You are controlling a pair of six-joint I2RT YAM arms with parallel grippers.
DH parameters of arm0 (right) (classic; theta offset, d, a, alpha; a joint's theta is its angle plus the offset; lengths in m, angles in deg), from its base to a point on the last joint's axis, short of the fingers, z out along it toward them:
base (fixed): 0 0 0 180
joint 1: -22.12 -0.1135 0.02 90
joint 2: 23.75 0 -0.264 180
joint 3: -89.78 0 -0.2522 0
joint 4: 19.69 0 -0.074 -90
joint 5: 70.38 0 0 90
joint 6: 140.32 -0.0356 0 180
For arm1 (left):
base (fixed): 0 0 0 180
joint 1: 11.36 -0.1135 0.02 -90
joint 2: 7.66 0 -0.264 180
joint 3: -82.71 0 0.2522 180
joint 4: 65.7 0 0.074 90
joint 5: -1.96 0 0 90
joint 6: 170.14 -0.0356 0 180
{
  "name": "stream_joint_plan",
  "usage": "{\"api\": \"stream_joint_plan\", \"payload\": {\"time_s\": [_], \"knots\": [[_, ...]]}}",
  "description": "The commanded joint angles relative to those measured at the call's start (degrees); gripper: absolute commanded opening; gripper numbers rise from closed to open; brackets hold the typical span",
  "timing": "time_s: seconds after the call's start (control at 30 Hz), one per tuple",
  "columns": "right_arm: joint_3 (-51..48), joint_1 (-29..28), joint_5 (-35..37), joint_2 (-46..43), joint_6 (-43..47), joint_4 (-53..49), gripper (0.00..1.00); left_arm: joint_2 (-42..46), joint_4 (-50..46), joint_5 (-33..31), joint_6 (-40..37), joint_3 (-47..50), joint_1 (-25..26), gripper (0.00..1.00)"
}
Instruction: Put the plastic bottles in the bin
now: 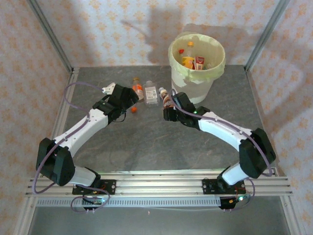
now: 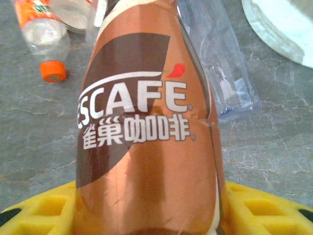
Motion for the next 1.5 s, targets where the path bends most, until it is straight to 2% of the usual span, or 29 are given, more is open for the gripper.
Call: {"api": "stream_joint_plan", "payload": {"time_s": [0.0,0.17,0.33,0.53,0.67,0.8,0.93,1.07,1.33,1.47], "knots": [[-0.5,-0.1,-0.6,-3.4,2.9,1.4,0.51,0.4,1.6,1.0,1.1,1.1,-0.4,1.00],[0.9,0.0,-0.8,-9.8,3.8,2.3,0.49,1.4,1.2,1.0,1.2,2.0,-0.6,1.00],[7.2,1.8,-3.7,-13.1,4.6,-1.2,0.47,1.9,1.4,0.9,1.4,2.5,-0.9,1.00],[15.4,6.6,-8.1,-13.8,5.2,-4.4,0.46,2.0,1.3,1.0,1.5,2.8,-0.9,1.00],[19.4,10.7,-8.2,-13.0,6.0,-5.2,0.46,2.3,1.1,0.9,1.6,3.2,-1.0,1.00],[24.2,16.2,-5.7,-9.8,6.2,-9.5,0.46,2.5,1.0,0.9,1.5,3.4,-1.1,1.00],[34.1,22.5,-10.0,-3.6,8.8,-18.7,0.45,2.8,0.7,0.8,1.4,3.3,-1.4,1.00],[40.8,25.7,-11.6,1.2,11.4,-23.4,0.45,3.6,1.1,0.7,1.7,4.2,-1.6,1.00],[54.7,30.3,-8.3,11.9,14.2,-32.7,0.48,5.2,-0.5,0.1,1.4,5.1,-2.0,1.00],[65.6,31.0,-1.9,19.4,16.5,-41.0,0.51,6.4,-1.2,-0.8,1.4,5.6,-2.1,1.00]]}}
